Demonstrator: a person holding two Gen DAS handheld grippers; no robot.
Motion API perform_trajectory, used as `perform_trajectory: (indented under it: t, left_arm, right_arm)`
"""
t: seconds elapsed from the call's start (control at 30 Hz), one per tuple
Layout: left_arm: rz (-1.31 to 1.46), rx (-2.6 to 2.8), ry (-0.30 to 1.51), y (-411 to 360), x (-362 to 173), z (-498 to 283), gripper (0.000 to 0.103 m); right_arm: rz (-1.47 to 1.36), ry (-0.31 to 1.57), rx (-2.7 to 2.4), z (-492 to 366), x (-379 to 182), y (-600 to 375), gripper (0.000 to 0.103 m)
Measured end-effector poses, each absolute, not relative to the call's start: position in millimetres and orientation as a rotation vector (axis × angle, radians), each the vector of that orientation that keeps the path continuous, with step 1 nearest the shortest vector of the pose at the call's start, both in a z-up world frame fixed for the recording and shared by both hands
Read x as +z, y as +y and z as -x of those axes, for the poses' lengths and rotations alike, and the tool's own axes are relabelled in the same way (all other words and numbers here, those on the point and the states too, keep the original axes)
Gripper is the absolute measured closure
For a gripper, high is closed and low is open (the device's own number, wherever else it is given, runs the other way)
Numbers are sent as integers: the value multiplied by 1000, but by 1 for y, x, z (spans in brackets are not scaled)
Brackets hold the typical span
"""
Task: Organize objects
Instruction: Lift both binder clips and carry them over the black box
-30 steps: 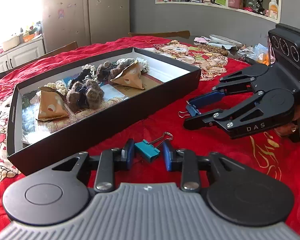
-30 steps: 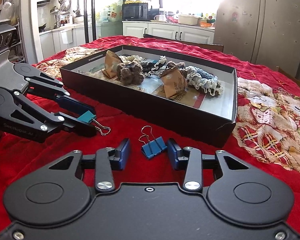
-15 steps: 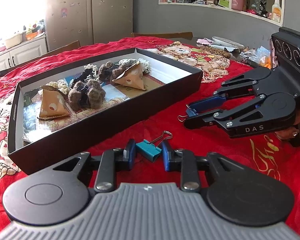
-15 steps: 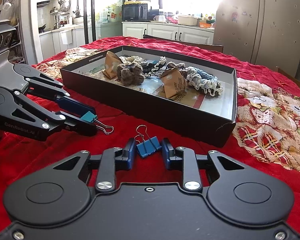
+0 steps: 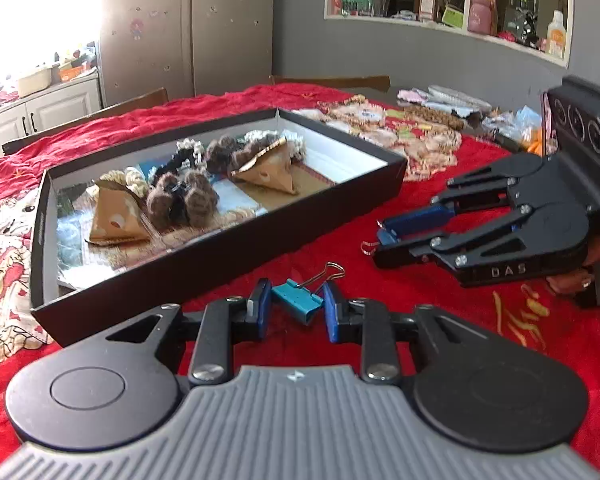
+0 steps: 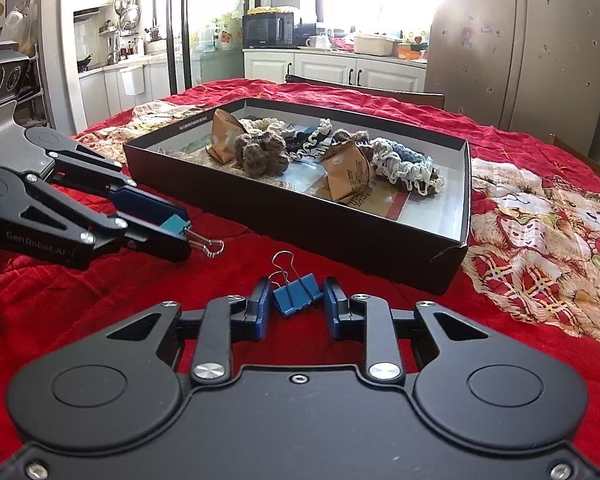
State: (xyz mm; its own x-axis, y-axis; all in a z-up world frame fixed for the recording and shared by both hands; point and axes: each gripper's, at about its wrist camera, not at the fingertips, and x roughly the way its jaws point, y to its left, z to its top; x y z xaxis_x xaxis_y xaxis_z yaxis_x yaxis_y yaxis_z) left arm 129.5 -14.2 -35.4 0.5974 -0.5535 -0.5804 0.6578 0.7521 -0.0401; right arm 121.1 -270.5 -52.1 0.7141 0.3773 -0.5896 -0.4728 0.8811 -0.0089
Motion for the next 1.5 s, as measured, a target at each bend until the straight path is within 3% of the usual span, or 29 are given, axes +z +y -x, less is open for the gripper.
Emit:
perform_trajectory:
  t: [0.8,1.5]
  left_arm:
    - [-110,-573,502,4,25,-149,72]
    - [-77,-387,475,-21,36,-227,72]
  right_arm:
    - [169,448,473,-118,14,-258,77]
    - [149,419,335,-214,27,-229,77]
